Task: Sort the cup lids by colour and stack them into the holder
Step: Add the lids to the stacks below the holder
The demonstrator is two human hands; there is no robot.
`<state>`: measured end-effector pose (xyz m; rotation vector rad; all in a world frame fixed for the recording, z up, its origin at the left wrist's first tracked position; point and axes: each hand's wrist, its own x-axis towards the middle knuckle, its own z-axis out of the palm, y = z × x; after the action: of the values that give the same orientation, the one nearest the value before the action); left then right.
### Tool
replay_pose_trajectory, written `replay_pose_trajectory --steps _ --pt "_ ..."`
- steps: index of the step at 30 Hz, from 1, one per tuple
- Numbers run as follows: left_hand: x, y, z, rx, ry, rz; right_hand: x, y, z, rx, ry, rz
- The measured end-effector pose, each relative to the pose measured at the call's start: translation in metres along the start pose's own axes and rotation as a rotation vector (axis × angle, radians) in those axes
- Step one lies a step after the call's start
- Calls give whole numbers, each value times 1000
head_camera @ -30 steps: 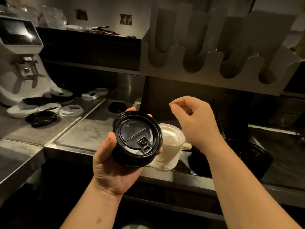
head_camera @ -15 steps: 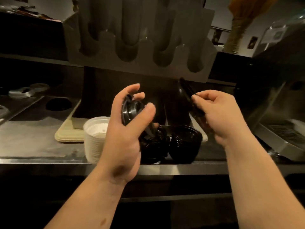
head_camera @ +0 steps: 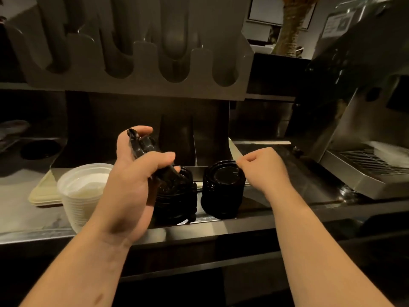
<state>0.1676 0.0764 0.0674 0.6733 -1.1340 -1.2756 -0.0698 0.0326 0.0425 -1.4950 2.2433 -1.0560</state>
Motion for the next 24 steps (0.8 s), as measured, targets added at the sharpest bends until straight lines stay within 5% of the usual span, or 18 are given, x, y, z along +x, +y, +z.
replay_pose_trajectory --steps 12,17,20,24 --pt "5 1 3 114 142 3 -1 -1 13 -336 10 3" --pt "7 6 2 80 111 -110 -10 -14 -8 -262 5 28" --pt "7 9 3 79 84 -155 -32 -29 -12 -70 87 -154" --pt "9 11 5 179 95 -177 -75 -68 -11 331 -179 -539"
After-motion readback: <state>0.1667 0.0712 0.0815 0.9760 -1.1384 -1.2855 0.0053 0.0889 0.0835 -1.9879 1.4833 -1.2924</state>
